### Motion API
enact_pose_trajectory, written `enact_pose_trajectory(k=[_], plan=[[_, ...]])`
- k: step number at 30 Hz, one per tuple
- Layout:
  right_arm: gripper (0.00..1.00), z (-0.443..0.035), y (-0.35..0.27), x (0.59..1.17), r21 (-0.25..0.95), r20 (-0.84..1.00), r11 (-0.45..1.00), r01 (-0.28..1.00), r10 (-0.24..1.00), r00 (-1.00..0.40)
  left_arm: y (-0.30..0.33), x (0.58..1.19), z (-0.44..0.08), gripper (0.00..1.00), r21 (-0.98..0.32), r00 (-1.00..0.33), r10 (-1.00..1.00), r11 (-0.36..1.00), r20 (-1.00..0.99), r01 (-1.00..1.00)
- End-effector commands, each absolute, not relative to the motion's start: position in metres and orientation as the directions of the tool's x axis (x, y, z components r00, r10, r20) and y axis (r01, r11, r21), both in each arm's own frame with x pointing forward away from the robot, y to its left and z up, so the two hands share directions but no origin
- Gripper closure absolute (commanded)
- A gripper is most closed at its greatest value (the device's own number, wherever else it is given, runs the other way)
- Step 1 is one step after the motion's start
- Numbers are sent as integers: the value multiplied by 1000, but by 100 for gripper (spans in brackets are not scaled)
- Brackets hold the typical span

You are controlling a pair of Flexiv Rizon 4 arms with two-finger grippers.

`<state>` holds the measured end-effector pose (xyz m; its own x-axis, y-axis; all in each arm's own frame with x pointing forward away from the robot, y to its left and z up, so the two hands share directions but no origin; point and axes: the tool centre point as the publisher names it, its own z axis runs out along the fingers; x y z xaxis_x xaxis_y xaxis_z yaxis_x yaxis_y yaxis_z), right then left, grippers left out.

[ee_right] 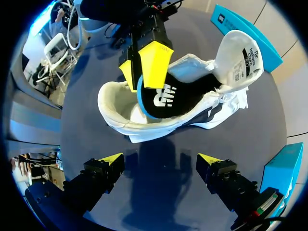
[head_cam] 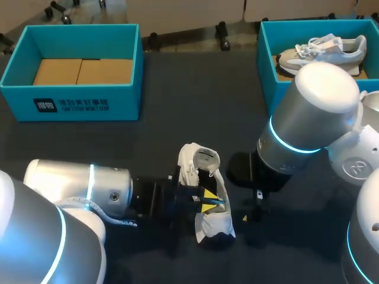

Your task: Take the shoe out of the shoebox, open the shoe tongue, remove and reinsert the insole, then place the shoe into the shoebox

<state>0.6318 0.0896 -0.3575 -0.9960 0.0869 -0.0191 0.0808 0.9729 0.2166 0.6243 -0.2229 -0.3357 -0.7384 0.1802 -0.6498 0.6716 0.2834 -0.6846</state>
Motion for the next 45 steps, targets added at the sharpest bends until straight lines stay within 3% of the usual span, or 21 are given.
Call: enact_pose_trajectory(k=[1, 15, 17, 22, 38, 45], plan=[[0, -358, 88, 631, 220, -21, 972, 80, 87, -996, -224, 622, -338, 100, -673, -732, 195, 295, -653, 678], [0, -358, 88, 631, 220, -21, 972, 80, 87, -996, -226, 636, -347, 100, -659, -743, 210, 354, -635, 664], [0, -358, 88, 631, 220, -21, 972, 80, 87, -996, -221, 633, -342, 85, -682, -761, 231, 342, -606, 647], [0, -358, 88, 631, 220, -21, 972, 80, 87, -996, -211, 629, -329, 71, -702, -775, 253, 328, -580, 632], [0, -358, 88, 631, 220, -21, 972, 80, 87, -996, -185, 623, -312, 64, -670, -739, 443, 336, -508, 662], [0, -358, 88, 631, 220, -21, 972, 80, 87, -996, -178, 631, -304, 70, -617, -692, 529, 350, -491, 705]])
